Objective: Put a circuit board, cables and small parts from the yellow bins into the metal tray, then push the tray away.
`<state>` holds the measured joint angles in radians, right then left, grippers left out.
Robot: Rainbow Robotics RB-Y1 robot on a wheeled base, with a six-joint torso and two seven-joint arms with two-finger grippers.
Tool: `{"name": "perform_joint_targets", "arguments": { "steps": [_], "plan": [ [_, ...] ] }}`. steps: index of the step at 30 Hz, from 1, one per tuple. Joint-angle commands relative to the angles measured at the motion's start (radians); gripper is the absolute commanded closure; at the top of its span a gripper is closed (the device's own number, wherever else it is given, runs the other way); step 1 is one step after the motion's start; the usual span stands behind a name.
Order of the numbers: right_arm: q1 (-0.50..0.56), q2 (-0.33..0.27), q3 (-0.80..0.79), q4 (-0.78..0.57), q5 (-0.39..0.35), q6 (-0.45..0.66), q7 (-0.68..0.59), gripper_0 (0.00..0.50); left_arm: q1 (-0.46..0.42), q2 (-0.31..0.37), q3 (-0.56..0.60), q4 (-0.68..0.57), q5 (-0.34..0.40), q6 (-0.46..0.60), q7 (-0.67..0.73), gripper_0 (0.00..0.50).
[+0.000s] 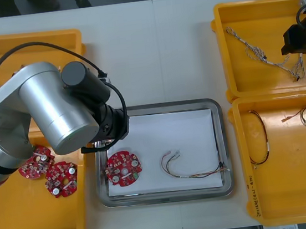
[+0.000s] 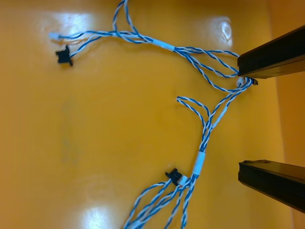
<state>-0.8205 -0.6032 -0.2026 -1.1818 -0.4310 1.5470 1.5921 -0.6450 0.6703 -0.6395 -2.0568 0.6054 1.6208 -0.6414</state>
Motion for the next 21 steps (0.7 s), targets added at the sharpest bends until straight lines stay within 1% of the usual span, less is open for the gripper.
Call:
{"name": "perform_joint_targets", "arguments": {
  "steps": [1, 4, 5, 8, 15, 21],
  "plan": [
    [-0.037, -0.049, 0.020, -0.041, -0.006, -0.001, 0.167, 0.000, -0.047, 0.034, 0.084, -0.068, 0.057, 0.065, 0.048, 0.000],
    [-0.037, -0.049, 0.058, -0.041, -0.011, -0.001, 0.278, 0.000, -0.059, 0.045, 0.135, -0.083, 0.102, 0.096, 0.045, 0.000],
    [-0.037, -0.049, 0.068, -0.041, -0.009, 0.001, 0.290, 0.000, -0.061, 0.048, 0.144, -0.085, 0.109, 0.100, 0.045, 0.000],
    [-0.037, -0.049, 0.106, -0.041, -0.012, -0.013, 0.361, 0.000, -0.082, 0.064, 0.202, -0.085, 0.163, 0.139, 0.034, 0.000],
    [-0.037, -0.046, 0.137, -0.015, -0.026, -0.042, 0.465, 0.000, -0.116, 0.117, 0.294, -0.085, 0.231, 0.220, 0.009, 0.000],
    [-0.037, -0.046, 0.137, 0.053, -0.054, -0.125, 0.540, 0.000, -0.117, 0.170, 0.363, -0.082, 0.280, 0.249, -0.012, 0.000]
  ]
}}
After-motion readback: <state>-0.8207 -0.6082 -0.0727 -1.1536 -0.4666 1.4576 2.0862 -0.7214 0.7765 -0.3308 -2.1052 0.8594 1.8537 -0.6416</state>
